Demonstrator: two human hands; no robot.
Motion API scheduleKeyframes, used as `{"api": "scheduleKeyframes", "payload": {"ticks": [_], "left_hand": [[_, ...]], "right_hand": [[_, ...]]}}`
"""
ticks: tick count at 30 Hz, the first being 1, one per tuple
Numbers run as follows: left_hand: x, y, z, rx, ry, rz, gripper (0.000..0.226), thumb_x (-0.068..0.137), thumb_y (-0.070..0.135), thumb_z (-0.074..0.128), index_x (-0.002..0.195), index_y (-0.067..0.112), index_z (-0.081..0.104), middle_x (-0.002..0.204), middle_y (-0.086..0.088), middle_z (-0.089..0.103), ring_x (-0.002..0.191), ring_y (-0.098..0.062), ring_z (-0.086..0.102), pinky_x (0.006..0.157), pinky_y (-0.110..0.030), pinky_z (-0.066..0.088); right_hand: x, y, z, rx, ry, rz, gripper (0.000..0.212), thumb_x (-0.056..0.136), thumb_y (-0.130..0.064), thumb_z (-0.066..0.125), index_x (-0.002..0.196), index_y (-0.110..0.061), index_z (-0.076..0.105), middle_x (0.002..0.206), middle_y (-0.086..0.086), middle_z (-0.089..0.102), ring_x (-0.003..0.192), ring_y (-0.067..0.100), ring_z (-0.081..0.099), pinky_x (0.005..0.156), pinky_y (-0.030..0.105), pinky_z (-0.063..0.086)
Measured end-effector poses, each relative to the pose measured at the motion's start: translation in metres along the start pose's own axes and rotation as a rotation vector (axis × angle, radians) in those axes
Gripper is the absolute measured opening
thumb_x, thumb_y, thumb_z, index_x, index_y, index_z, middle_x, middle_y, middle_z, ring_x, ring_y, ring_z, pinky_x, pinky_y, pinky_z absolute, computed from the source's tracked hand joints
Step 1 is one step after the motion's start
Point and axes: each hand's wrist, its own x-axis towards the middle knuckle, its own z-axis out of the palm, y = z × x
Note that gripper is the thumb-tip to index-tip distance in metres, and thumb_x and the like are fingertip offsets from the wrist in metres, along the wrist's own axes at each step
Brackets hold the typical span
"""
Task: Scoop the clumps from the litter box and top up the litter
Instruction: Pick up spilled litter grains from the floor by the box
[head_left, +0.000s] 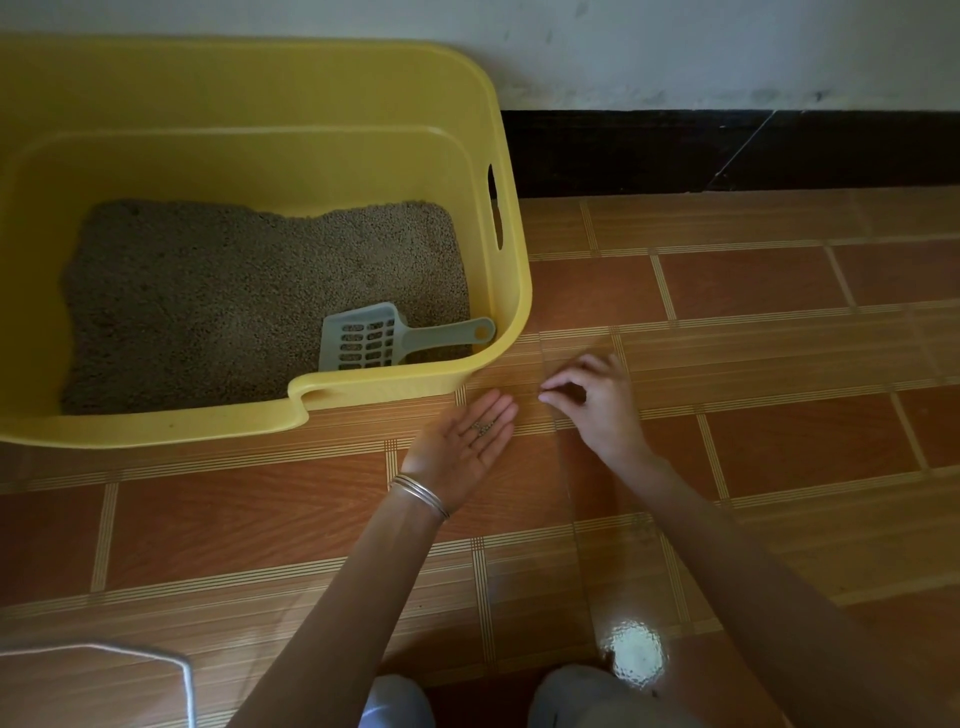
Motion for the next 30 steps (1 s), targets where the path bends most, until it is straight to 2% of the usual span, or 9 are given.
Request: {"api": "scheduleKeyframes", "payload": {"ticks": [6,11,16,19,25,30], "left_hand": [[0.000,-0.002,-0.001,0.018,-0.003,0.007,0.035,0.096,0.015,0.034,0.114,-0.005,0.058,0.117,-0.020,0.063,0.109,-0.028,0.059,0.091,-0.036,0.046],[0.000,-0.002,-0.001,0.022,0.004,0.006,0.036,0.097,0.015,0.033,0.114,-0.005,0.058,0.117,-0.020,0.063,0.109,-0.028,0.059,0.090,-0.036,0.046],[-0.001,-0.003,-0.002,0.010,0.007,-0.002,0.035,0.097,0.015,0.034,0.114,-0.005,0.057,0.118,-0.020,0.062,0.110,-0.029,0.058,0.095,-0.037,0.044],[-0.001,-0.004,-0.002,0.006,0.006,-0.005,0.035,0.096,0.014,0.034,0.115,-0.005,0.057,0.118,-0.021,0.062,0.111,-0.029,0.058,0.096,-0.037,0.043],[0.000,-0.004,0.000,0.019,0.006,-0.006,0.035,0.097,0.015,0.034,0.114,-0.005,0.057,0.118,-0.020,0.062,0.110,-0.029,0.059,0.095,-0.037,0.044],[0.000,-0.003,0.000,0.017,0.003,-0.006,0.035,0.097,0.015,0.033,0.115,-0.004,0.057,0.118,-0.020,0.062,0.110,-0.028,0.059,0.092,-0.037,0.045]], "right_hand": [[-0.002,-0.003,0.000,-0.087,0.040,-0.066,0.008,0.075,-0.025,0.074,0.079,-0.018,0.072,0.075,-0.003,0.063,0.082,0.023,0.050,0.073,0.028,0.034],[-0.004,-0.004,-0.001,-0.118,0.038,-0.118,0.008,0.078,-0.023,0.072,0.080,-0.016,0.068,0.075,-0.002,0.061,0.080,0.020,0.049,0.070,0.032,0.040],[-0.009,0.000,-0.004,-0.037,0.042,-0.056,0.021,0.074,-0.030,0.074,0.088,-0.015,0.067,0.083,-0.002,0.060,0.082,0.017,0.050,0.075,0.027,0.037],[-0.010,-0.001,-0.004,-0.033,0.049,-0.065,0.017,0.074,-0.027,0.074,0.085,-0.015,0.068,0.083,0.000,0.060,0.082,0.020,0.051,0.074,0.030,0.040],[-0.010,-0.004,-0.001,-0.030,0.092,-0.077,0.010,0.074,-0.023,0.074,0.078,-0.015,0.070,0.078,0.000,0.060,0.080,0.020,0.051,0.071,0.028,0.037],[-0.010,-0.001,-0.001,0.009,0.068,-0.032,0.023,0.075,-0.037,0.067,0.085,-0.016,0.068,0.081,-0.002,0.060,0.081,0.018,0.054,0.072,0.031,0.045]]}}
